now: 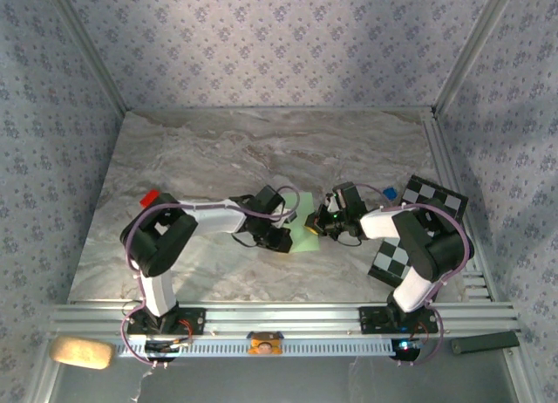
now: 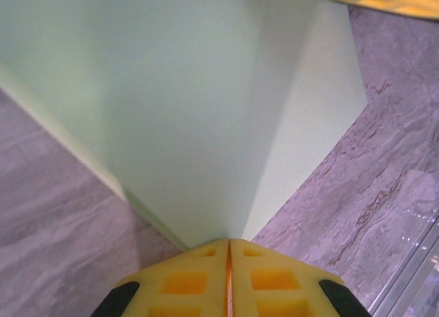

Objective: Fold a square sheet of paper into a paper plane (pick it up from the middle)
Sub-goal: Fold the triangle a second time at the center of the table.

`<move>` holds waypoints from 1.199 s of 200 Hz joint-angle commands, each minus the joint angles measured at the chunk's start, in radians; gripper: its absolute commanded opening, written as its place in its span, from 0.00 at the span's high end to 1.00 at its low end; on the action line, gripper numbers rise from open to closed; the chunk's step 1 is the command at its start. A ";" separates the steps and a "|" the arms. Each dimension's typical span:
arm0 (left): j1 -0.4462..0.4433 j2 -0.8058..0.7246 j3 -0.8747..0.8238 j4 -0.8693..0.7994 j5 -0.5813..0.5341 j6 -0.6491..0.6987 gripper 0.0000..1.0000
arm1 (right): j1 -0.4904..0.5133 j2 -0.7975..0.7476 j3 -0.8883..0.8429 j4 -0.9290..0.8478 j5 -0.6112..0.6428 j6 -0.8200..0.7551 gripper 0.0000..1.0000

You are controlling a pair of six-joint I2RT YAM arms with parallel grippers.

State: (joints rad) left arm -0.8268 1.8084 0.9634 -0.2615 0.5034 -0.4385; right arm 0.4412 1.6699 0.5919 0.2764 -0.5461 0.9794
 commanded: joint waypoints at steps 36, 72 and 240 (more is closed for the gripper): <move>-0.008 -0.128 -0.065 -0.078 -0.048 -0.018 0.97 | -0.006 0.049 -0.021 -0.145 0.097 -0.011 1.00; 0.006 -0.175 -0.010 -0.019 -0.026 -0.031 0.97 | -0.004 0.046 -0.020 -0.144 0.095 -0.007 1.00; 0.018 0.081 -0.008 0.001 -0.092 -0.075 1.00 | -0.010 -0.104 0.030 -0.181 0.091 -0.014 0.99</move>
State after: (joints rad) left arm -0.8070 1.8832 1.0382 -0.1715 0.4595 -0.5068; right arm 0.4400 1.6592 0.6178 0.2153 -0.5411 0.9794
